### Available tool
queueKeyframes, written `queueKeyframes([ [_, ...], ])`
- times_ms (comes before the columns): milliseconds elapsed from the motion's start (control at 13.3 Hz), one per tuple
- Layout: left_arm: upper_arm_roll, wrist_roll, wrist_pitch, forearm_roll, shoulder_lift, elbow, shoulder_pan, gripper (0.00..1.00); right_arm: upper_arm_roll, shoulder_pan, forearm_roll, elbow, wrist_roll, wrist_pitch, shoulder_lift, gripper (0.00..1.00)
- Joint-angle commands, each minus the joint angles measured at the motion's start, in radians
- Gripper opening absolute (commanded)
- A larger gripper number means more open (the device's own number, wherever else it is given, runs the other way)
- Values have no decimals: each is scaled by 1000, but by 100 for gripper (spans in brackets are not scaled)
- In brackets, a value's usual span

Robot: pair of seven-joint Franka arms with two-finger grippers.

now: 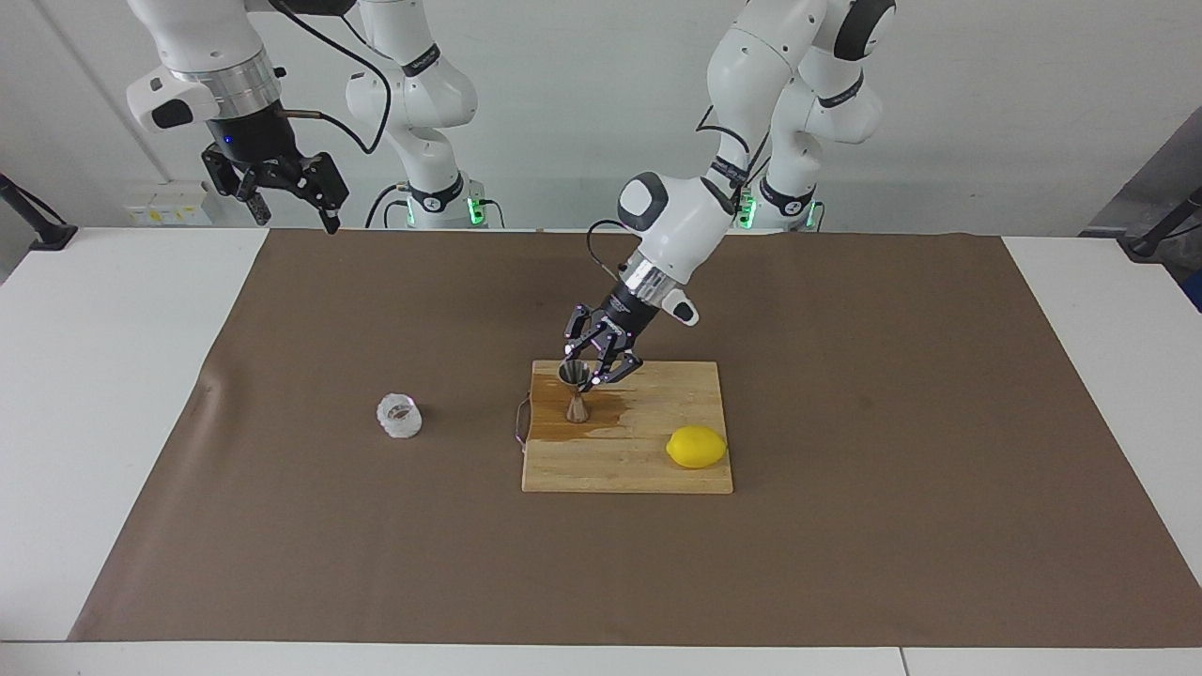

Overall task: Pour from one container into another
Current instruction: 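Lift the metal cup with the left gripper and carry it over the board, then lower the metal cup onto the board beside the stain and open the left gripper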

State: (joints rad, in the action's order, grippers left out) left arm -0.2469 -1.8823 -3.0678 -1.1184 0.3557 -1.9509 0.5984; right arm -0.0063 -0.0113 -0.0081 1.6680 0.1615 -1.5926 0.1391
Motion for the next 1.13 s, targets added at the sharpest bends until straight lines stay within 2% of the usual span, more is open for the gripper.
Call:
queueKeyframes([
  [0, 9, 6, -22, -4, 5, 4, 15, 74, 9, -13, -10, 9, -5, -10, 11, 100],
  [150, 9, 3, -22, -4, 5, 7, 15, 94, 9, -13, -10, 10, -5, -10, 11, 100],
  [226, 9, 2, -22, -1, 5, 10, 14, 100, 9, -13, -10, 10, -5, -10, 11, 100],
  [451, 11, -5, -14, -1, -13, 13, 11, 100, 9, -13, -10, 10, -5, -10, 11, 100],
  [602, 14, -3, 10, -1, -59, -5, 8, 100, 9, -13, -10, 10, -5, -10, 11, 100],
  [752, 24, 0, 128, 23, -99, -14, -28, 100, 9, -13, -10, 10, -5, -10, 11, 100],
  [1053, 31, 2, 458, 300, -185, 0, -175, 100, 9, -13, -10, 10, -5, -10, 11, 100],
])
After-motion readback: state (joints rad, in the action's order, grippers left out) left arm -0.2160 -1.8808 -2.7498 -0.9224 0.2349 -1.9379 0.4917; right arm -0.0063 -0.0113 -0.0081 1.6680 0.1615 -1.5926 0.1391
